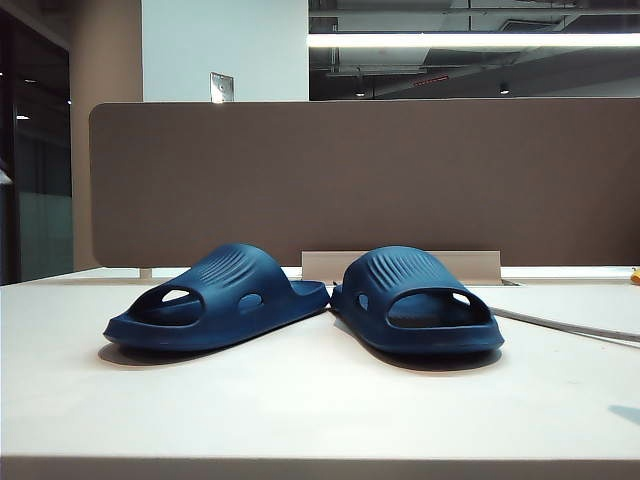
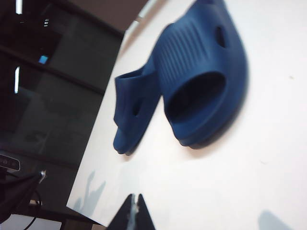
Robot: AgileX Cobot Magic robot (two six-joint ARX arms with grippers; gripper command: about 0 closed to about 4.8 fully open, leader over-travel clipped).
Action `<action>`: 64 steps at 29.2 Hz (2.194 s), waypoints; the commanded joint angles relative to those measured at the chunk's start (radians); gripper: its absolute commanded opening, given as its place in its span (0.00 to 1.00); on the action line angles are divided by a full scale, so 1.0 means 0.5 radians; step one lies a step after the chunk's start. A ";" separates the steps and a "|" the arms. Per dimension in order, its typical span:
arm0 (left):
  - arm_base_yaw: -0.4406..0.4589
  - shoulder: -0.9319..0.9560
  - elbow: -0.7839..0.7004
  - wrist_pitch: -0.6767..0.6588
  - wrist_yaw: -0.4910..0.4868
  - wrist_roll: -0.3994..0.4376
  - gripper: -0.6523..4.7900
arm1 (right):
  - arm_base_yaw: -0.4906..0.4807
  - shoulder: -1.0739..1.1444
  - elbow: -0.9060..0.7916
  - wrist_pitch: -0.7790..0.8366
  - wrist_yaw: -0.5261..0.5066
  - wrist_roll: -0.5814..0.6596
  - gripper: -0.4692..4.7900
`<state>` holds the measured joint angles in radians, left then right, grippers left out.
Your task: Interlock the pair of blue slippers on the table with their fronts facing up.
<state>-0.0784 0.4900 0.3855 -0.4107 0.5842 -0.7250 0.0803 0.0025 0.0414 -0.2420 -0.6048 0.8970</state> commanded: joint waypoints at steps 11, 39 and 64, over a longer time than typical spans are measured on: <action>-0.004 0.764 0.005 0.671 0.053 -0.018 0.23 | 0.004 0.002 0.078 -0.114 0.038 0.000 0.09; -0.159 1.369 0.002 1.125 -0.138 -0.236 0.63 | 0.713 1.118 0.420 0.343 0.734 -0.223 0.25; -0.219 1.579 0.002 1.310 -0.232 -0.250 0.63 | 0.948 2.293 0.460 1.309 1.099 0.330 0.51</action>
<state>-0.1883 1.2793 0.3847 0.2131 0.4675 -0.8482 0.5533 1.1458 0.2653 0.3706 -0.0528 1.0462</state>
